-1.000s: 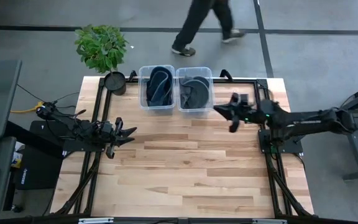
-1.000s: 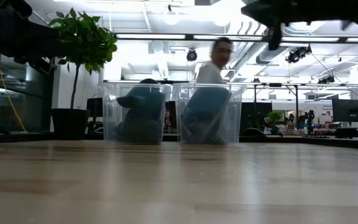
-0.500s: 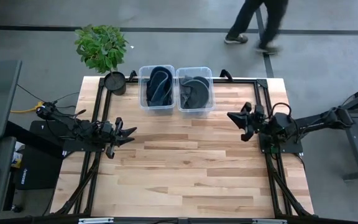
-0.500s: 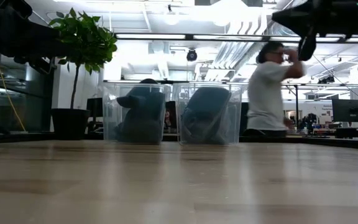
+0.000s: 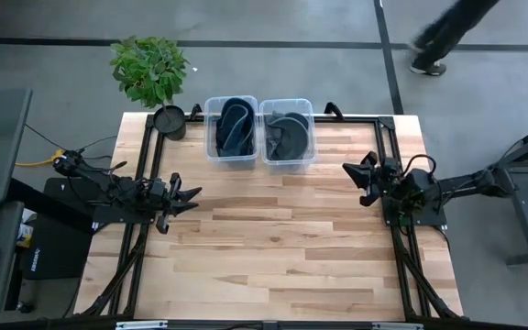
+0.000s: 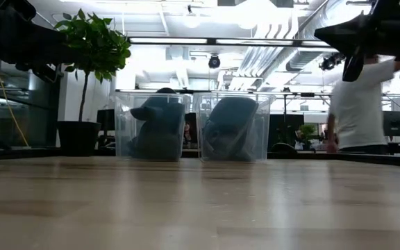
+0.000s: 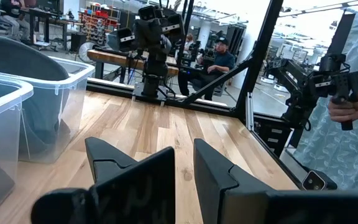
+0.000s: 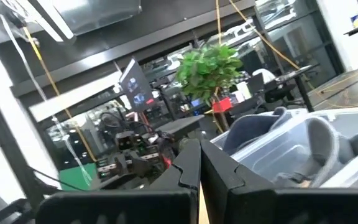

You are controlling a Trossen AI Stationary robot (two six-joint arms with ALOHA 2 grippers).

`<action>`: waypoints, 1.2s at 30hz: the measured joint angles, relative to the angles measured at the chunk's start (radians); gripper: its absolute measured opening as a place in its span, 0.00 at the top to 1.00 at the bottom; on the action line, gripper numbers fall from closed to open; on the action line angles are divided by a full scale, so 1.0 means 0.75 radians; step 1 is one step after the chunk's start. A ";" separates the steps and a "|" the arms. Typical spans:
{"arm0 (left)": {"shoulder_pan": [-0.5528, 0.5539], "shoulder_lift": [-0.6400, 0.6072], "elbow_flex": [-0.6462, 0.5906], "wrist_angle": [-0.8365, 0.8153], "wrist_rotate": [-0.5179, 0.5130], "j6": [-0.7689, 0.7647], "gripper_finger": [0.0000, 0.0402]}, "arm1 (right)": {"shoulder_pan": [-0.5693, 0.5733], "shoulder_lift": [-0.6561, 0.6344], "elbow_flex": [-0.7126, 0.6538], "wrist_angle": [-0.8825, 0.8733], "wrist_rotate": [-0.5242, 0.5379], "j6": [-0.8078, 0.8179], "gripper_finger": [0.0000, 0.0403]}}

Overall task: Pick & Place hat
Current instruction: Return to Home Position

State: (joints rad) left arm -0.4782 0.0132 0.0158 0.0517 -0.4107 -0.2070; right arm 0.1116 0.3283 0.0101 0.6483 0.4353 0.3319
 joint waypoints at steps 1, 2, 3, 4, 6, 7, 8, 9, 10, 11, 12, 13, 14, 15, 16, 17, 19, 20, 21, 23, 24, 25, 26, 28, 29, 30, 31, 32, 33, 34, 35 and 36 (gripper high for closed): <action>0.000 0.000 0.000 -0.001 0.000 0.000 1.00 | -0.012 -0.015 0.000 -0.020 -0.002 -0.004 1.00; 0.000 0.000 0.000 0.000 0.000 0.000 1.00 | -0.025 -0.031 0.000 -0.045 -0.016 -0.009 1.00; 0.000 0.000 0.000 0.000 0.000 0.000 1.00 | -0.038 -0.047 0.000 -0.063 -0.040 -0.015 1.00; 0.000 0.000 0.000 -0.001 0.000 0.000 1.00 | -0.052 -0.062 0.000 -0.082 -0.065 -0.020 1.00; 0.000 0.000 0.000 -0.001 0.000 0.000 1.00 | -0.075 -0.085 0.000 -0.148 -0.095 -0.021 1.00; 0.000 0.000 0.000 0.000 0.000 0.000 1.00 | -0.083 -0.093 0.000 -0.179 -0.100 -0.020 1.00; 0.000 0.000 0.000 0.000 0.000 0.000 1.00 | -0.090 -0.100 0.000 -0.200 -0.102 -0.019 1.00; 0.000 0.000 0.000 0.000 0.000 0.000 1.00 | -0.094 -0.103 0.000 -0.211 -0.105 -0.024 1.00; 0.000 0.000 0.000 0.000 0.000 0.000 1.00 | -0.098 -0.103 0.000 -0.212 -0.107 -0.031 1.00; 0.000 0.000 0.000 -0.001 0.000 0.000 1.00 | -0.098 -0.103 0.000 -0.216 -0.109 -0.034 1.00; 0.000 0.000 0.000 0.000 0.000 0.000 1.00 | -0.098 -0.102 0.000 -0.218 -0.110 -0.035 1.00; 0.000 0.000 0.000 0.000 0.000 0.000 1.00 | -0.098 -0.103 0.000 -0.218 -0.111 -0.036 1.00; 0.000 0.000 0.000 -0.001 0.000 0.000 1.00 | -0.097 -0.103 0.000 -0.218 -0.112 -0.043 1.00; 0.000 0.000 0.000 -0.001 0.000 0.000 1.00 | -0.097 -0.103 0.000 -0.218 -0.116 -0.058 1.00; 0.000 0.000 0.000 0.000 0.000 0.000 1.00 | -0.097 -0.102 0.000 -0.219 -0.119 -0.078 1.00; 0.000 0.000 0.000 0.000 0.000 0.000 1.00 | -0.097 -0.102 0.000 -0.221 -0.121 -0.100 1.00; 0.000 0.001 0.000 -0.001 0.000 0.000 1.00 | -0.097 -0.102 0.000 -0.234 -0.121 -0.128 1.00; 0.000 0.000 0.000 -0.001 0.000 0.000 1.00 | -0.097 -0.101 0.000 -0.237 -0.121 -0.139 1.00; 0.000 0.000 0.000 0.000 0.000 0.000 1.00 | -0.097 -0.102 0.000 -0.241 -0.121 -0.144 1.00; 0.000 0.000 0.000 0.000 0.000 0.000 1.00 | -0.097 -0.102 0.000 -0.244 -0.117 -0.144 1.00; 0.000 0.000 0.000 -0.001 0.000 0.000 1.00 | -0.097 -0.102 0.000 -0.245 -0.111 -0.144 1.00; 0.000 0.000 0.000 0.000 0.000 0.000 1.00 | -0.097 -0.102 0.000 -0.245 -0.103 -0.143 1.00; 0.000 0.000 0.000 0.000 0.000 0.000 1.00 | -0.097 -0.102 0.000 -0.246 -0.098 -0.143 1.00; 0.000 0.000 0.000 -0.001 0.000 0.000 1.00 | -0.097 -0.102 0.000 -0.246 -0.091 -0.143 1.00; 0.000 0.000 0.000 0.000 0.000 0.000 1.00 | -0.097 -0.102 0.000 -0.246 -0.091 -0.143 1.00; 0.000 0.000 0.000 0.000 0.000 0.000 1.00 | -0.097 -0.102 0.000 -0.246 -0.091 -0.143 1.00; 0.000 0.001 0.000 -0.001 -0.001 0.000 1.00 | -0.097 -0.102 0.000 -0.246 -0.091 -0.143 1.00; 0.000 0.000 0.000 0.000 0.000 0.000 1.00 | -0.097 -0.102 -0.001 -0.246 -0.091 -0.142 1.00; 0.000 0.000 0.000 0.000 -0.001 0.000 1.00 | -0.097 -0.102 -0.001 -0.246 -0.091 -0.142 1.00; 0.000 0.000 0.000 -0.001 -0.001 0.000 1.00 | -0.097 -0.102 -0.001 -0.246 -0.091 -0.142 1.00; 0.000 0.000 0.000 0.000 -0.001 0.000 1.00 | -0.097 -0.102 -0.001 -0.246 -0.091 -0.142 1.00; 0.000 0.000 0.000 0.000 -0.001 0.000 1.00 | -0.097 -0.102 -0.001 -0.246 -0.091 -0.142 1.00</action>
State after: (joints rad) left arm -0.4782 0.0132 0.0158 0.0516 -0.4110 -0.2070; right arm 0.0387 0.2520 0.0097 0.4637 0.3672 0.2253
